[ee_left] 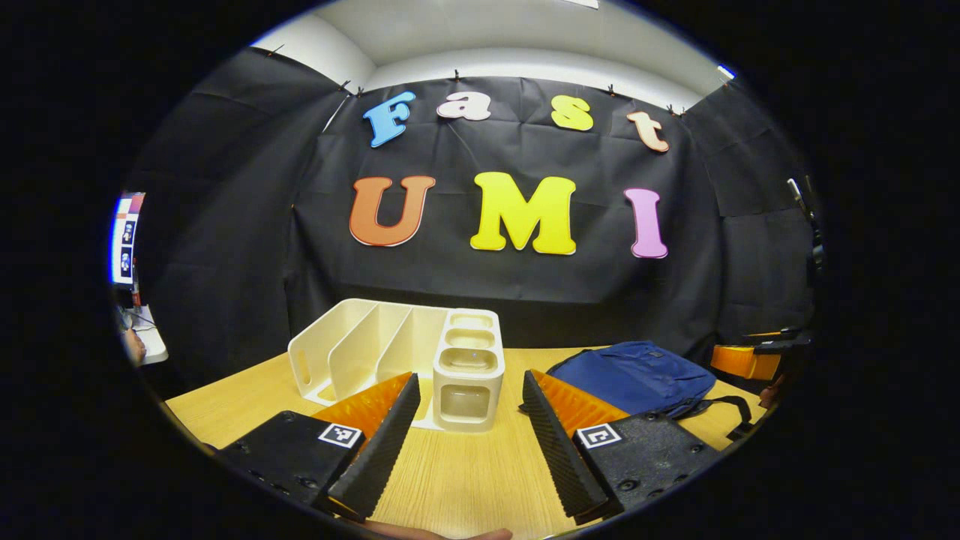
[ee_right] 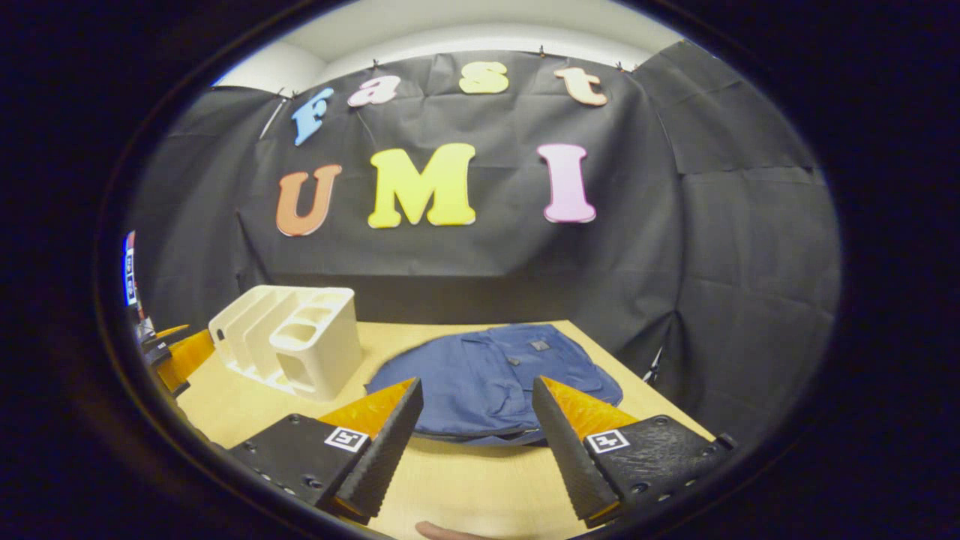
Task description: Open the schoolbag, grab two books from the bookshelf and put them into the schoolbag.
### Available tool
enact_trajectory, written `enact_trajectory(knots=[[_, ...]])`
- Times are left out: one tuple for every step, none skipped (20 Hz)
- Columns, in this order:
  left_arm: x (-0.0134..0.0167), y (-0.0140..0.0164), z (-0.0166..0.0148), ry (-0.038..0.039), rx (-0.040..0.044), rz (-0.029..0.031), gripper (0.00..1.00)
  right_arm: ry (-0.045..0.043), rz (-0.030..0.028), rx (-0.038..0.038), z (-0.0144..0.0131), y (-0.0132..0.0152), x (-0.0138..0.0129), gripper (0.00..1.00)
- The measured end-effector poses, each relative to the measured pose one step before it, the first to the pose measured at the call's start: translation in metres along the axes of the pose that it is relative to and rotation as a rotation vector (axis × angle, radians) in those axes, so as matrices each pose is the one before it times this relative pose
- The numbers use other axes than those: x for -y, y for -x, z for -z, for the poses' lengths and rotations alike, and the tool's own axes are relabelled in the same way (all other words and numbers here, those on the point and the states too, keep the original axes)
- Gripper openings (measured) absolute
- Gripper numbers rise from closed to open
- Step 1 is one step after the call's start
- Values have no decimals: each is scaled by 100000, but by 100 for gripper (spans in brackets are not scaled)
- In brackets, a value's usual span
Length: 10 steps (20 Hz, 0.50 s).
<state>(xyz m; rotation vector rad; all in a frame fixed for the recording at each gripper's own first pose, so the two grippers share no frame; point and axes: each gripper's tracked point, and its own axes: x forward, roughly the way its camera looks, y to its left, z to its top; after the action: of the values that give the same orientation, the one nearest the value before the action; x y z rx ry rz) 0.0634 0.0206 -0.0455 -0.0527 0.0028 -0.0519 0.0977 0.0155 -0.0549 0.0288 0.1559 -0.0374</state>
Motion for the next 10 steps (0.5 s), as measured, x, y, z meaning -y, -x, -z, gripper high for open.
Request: enact_trajectory(knots=[[108, 602, -741, 559, -127, 329, 88, -506, -1345, 1889, -631, 1209, -266, 92], [-119, 527, -682, 320, -736, 12, 88, 367, -1322, 2039, -793, 1109, -307, 92], [-219, 460, -416, 261, -481, -99, 89, 1350, -190, 1839, -586, 990, -174, 95], [-131, 640, -433, -83, 252, -403, 89, 1887, 23, 1526, -378, 776, -72, 95], [-217, 525, -181, -78, 339, -232, 89, 942, 4, 986, 2, 716, 23, 95], [130, 204, -55, 423, 316, 446, 89, 712, -500, 666, 64, 477, -305, 95], [231, -101, 363, -261, -3004, -179, 89, 400, -642, 525, 71, 272, -349, 94], [-496, 238, 613, -638, -2570, -1197, 90, -565, -591, 217, 114, 272, -199, 94], [-349, -151, 88, 269, -232, -1654, 92, -1642, -563, 574, -12, 213, -145, 93], [-144, -150, -76, 1496, 359, -1369, 92, -521, -342, 202, -225, 9, -161, 94]])
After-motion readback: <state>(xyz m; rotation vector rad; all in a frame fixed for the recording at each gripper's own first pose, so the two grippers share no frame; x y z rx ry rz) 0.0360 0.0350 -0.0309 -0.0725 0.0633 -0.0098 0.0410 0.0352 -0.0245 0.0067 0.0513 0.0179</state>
